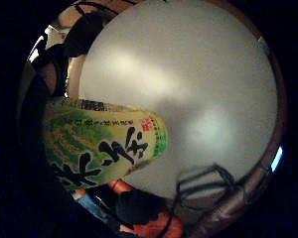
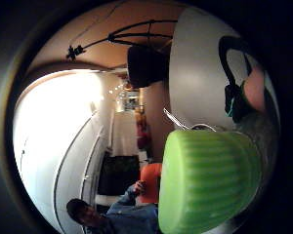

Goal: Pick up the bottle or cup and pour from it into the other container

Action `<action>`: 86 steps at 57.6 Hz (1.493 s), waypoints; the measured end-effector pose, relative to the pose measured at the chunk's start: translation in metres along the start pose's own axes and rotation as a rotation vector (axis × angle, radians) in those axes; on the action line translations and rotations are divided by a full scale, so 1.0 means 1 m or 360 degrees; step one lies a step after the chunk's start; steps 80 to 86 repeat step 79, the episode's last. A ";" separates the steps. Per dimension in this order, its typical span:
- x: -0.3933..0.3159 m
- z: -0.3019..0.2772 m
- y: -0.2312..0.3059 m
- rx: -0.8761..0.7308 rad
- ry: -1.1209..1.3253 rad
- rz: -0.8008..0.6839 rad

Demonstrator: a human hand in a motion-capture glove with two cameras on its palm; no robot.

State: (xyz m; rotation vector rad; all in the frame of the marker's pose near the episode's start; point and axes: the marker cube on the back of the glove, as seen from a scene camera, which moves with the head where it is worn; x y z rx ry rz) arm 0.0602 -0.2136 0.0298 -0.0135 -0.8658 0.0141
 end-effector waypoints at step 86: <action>-0.151 0.112 0.001 -0.0773 0.3092 0.0421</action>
